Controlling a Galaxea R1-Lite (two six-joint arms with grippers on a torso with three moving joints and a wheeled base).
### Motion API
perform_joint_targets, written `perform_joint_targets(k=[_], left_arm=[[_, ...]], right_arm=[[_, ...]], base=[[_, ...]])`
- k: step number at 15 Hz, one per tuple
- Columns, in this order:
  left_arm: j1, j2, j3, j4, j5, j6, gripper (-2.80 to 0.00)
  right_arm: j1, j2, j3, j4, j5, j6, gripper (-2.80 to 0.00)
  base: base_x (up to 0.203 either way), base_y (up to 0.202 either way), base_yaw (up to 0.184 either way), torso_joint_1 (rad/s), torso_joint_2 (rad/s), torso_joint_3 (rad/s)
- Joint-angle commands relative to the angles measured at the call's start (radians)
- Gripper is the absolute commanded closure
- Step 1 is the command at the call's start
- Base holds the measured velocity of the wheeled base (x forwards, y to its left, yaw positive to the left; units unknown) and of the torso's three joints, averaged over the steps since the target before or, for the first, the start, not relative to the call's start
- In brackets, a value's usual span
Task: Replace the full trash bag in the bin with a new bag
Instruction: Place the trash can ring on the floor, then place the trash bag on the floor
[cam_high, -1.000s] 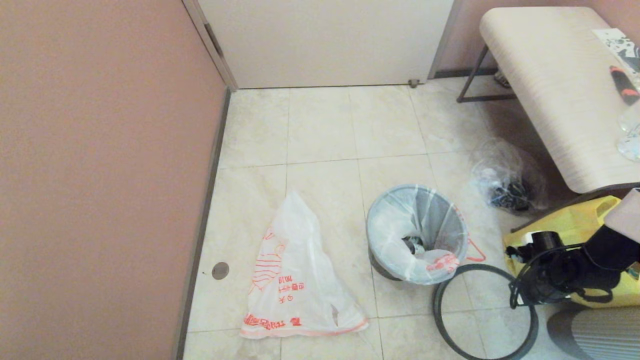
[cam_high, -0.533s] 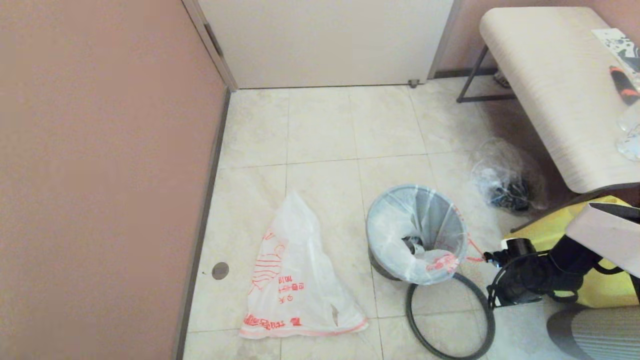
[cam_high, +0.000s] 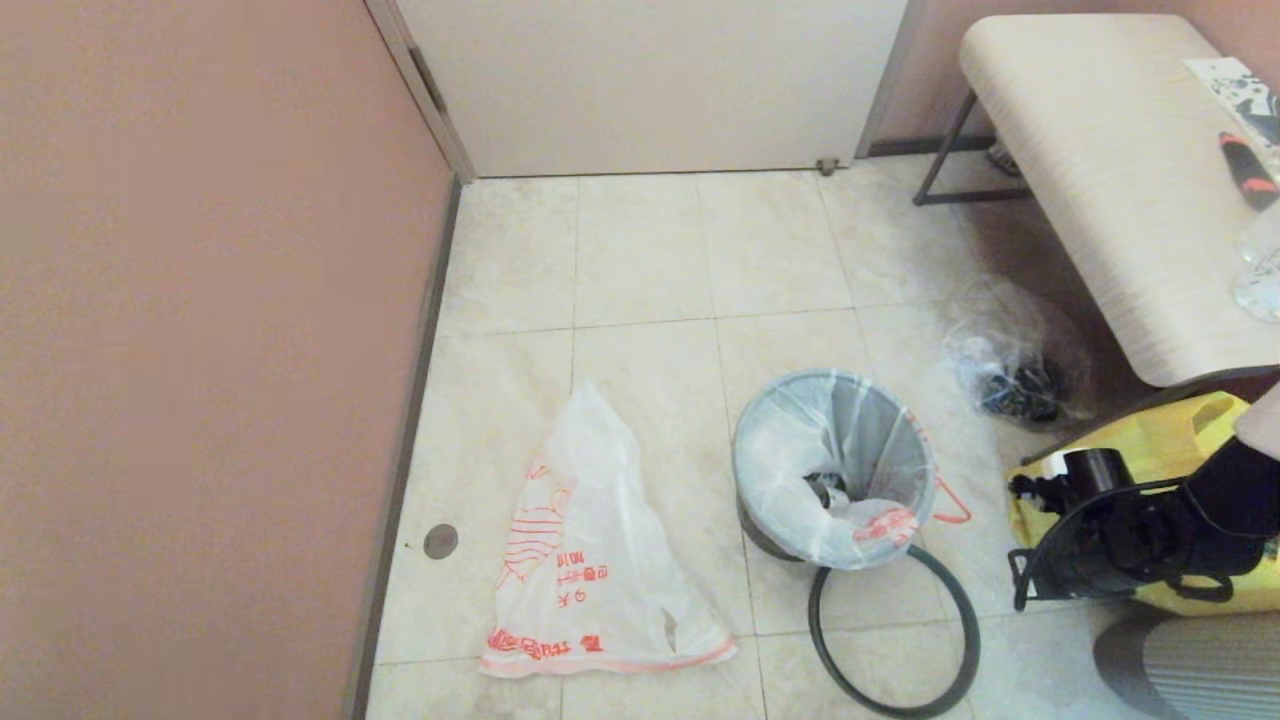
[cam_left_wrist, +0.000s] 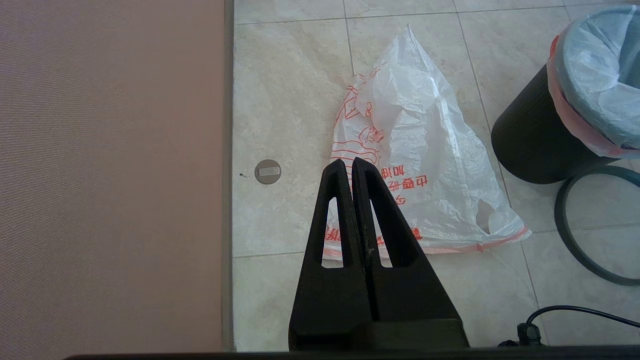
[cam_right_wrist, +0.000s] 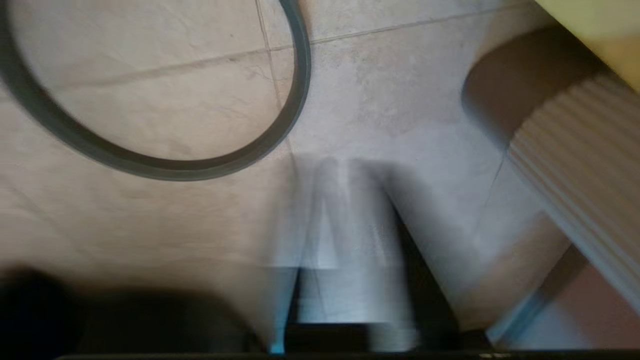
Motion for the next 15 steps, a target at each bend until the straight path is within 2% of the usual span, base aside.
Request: perform_joint_targets(k=[1, 6, 11, 12, 15], left_arm=[[0.0, 0.0, 0.0, 0.0, 0.0, 0.0, 0.0], [0.0, 0.0, 0.0, 0.0, 0.0, 0.0, 0.0], [0.0, 0.0, 0.0, 0.0, 0.0, 0.0, 0.0], [0.0, 0.0, 0.0, 0.0, 0.0, 0.0, 0.0], [0.0, 0.0, 0.0, 0.0, 0.0, 0.0, 0.0]], right_arm=[[0.006, -0.074, 0.026, -0.002, 0.001, 0.02, 0.0], [0.058, -0.061, -0.032, -0.012, 0.133, 0.125, 0.0], [0.08, -0.001, -0.163, -0.011, 0.145, 0.148, 0.0], [0.079, -0.007, -0.163, -0.011, 0.147, 0.147, -2.8], [0.084, 0.007, -0.177, -0.013, 0.144, 0.147, -2.8]], base=[[0.0, 0.0, 0.0, 0.0, 0.0, 0.0], [0.0, 0.0, 0.0, 0.0, 0.0, 0.0], [0.0, 0.0, 0.0, 0.0, 0.0, 0.0], [0.0, 0.0, 0.0, 0.0, 0.0, 0.0], [0.0, 0.0, 0.0, 0.0, 0.0, 0.0]])
